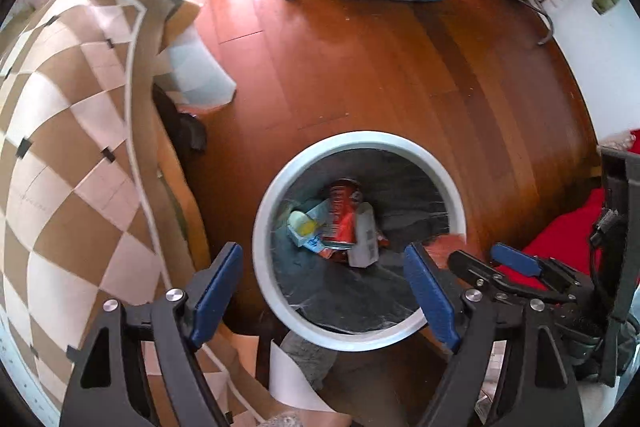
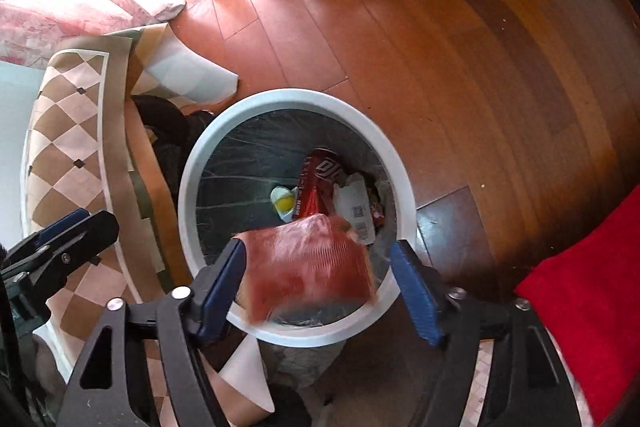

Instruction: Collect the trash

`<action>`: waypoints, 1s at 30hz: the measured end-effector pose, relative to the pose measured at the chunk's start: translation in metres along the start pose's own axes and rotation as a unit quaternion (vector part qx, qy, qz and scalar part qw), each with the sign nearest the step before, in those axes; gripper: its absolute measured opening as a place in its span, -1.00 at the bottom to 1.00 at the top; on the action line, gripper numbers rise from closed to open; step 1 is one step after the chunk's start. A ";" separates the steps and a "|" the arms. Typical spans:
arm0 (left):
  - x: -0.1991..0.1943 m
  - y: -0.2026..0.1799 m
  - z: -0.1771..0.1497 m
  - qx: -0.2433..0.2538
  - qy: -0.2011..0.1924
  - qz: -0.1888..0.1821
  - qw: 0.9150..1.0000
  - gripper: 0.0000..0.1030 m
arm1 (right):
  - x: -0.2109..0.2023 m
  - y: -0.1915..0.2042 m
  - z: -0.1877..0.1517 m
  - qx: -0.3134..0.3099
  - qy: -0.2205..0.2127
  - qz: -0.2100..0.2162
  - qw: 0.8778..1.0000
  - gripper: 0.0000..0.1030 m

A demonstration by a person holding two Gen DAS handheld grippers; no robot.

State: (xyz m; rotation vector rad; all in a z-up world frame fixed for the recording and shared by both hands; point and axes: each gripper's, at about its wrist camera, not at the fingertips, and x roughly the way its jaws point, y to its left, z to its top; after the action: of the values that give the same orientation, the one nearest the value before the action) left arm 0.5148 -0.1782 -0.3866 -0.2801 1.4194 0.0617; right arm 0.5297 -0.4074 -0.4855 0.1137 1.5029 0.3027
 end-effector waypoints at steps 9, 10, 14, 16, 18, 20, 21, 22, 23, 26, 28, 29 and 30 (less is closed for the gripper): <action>-0.040 0.010 -0.033 0.009 -0.026 0.047 0.999 0.91 | -0.043 0.008 -0.030 0.005 -0.011 -0.028 1.000 1.00; -0.047 0.010 -0.036 0.011 -0.029 0.049 0.998 0.91 | -0.052 0.010 -0.037 0.003 -0.013 -0.031 0.999 1.00; -0.085 0.007 -0.056 0.014 -0.050 0.047 0.998 0.93 | -0.095 0.023 -0.065 -0.006 -0.033 -0.031 0.999 1.00; -0.108 0.005 -0.066 0.014 -0.061 0.039 0.997 0.93 | -0.120 0.030 -0.078 -0.011 -0.049 -0.030 0.998 1.00; -0.130 0.002 -0.075 0.016 -0.074 0.034 0.997 0.93 | -0.148 0.038 -0.091 -0.018 -0.066 -0.021 0.997 1.00; -0.156 0.001 -0.087 0.018 -0.090 0.026 0.995 0.93 | -0.176 0.045 -0.105 -0.022 -0.083 -0.015 0.996 1.00; -0.170 0.001 -0.094 0.018 -0.099 0.024 0.995 0.93 | -0.188 0.049 -0.110 -0.024 -0.090 -0.010 0.996 1.00; -0.179 0.000 -0.096 0.017 -0.105 0.022 0.994 0.93 | -0.205 0.053 -0.119 -0.027 -0.101 -0.006 0.995 1.00; -0.191 -0.001 -0.102 0.018 -0.113 0.016 0.993 0.93 | -0.216 0.056 -0.124 -0.031 -0.108 -0.002 0.994 1.00; -0.225 -0.001 -0.119 0.020 -0.133 0.004 0.991 0.93 | -0.256 0.069 -0.144 -0.042 -0.128 0.010 0.991 1.00; -0.246 0.000 -0.128 0.022 -0.144 -0.005 0.989 0.93 | -0.276 0.077 -0.156 -0.047 -0.136 0.017 0.989 1.00; -0.256 0.001 -0.133 0.023 -0.148 -0.008 0.989 0.93 | -0.288 0.080 -0.162 -0.051 -0.141 0.022 0.989 1.00; -0.268 0.001 -0.138 0.025 -0.154 -0.014 0.988 0.93 | -0.295 0.082 -0.167 -0.053 -0.144 0.026 0.988 1.00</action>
State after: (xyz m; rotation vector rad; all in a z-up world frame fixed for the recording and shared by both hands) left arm 0.3395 -0.1754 -0.1411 -0.2374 1.1089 0.0430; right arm 0.3420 -0.4260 -0.1921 0.1068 1.1959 0.3908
